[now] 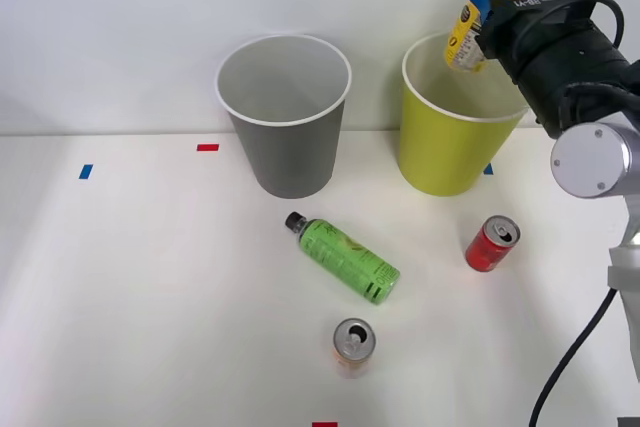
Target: Put cans in the gray bin, plastic bottles in the light green bin
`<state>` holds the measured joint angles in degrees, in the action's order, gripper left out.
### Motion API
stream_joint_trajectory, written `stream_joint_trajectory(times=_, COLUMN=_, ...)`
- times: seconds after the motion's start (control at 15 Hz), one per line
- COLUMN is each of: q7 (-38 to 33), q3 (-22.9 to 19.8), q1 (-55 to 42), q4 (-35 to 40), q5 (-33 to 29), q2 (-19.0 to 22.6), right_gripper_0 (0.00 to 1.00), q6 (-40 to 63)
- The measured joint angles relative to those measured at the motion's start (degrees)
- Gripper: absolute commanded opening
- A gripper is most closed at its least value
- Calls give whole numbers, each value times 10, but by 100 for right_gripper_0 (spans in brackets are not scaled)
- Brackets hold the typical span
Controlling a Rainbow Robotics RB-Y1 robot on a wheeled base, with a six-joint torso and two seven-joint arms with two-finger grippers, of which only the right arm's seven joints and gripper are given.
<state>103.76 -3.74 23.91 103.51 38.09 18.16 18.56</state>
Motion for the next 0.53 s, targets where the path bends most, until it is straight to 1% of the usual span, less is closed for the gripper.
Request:
stream_joint_trajectory(times=0.07, q7=1, q3=2, q1=4, q4=-6, q5=-2, q2=1, right_gripper_0=0, q6=-2)
stream_joint_trajectory(times=0.13, q7=3, q3=3, q1=5, q4=-7, q5=-5, q2=1, right_gripper_0=15, q6=-3)
stream_joint_trajectory(times=0.2, q7=5, q3=3, q1=5, q4=-7, q5=-9, q2=2, right_gripper_0=55, q6=-3)
stream_joint_trajectory(times=0.27, q7=7, q3=3, q1=5, q4=-8, q5=-13, q2=1, right_gripper_0=81, q6=-3)
stream_joint_trajectory(times=0.33, q7=8, q3=4, q1=5, q4=-8, q5=-17, q2=1, right_gripper_0=100, q6=-3)
stream_joint_trajectory(times=0.53, q7=13, q3=8, q1=4, q4=-8, q5=-28, q2=1, right_gripper_0=100, q6=-3)
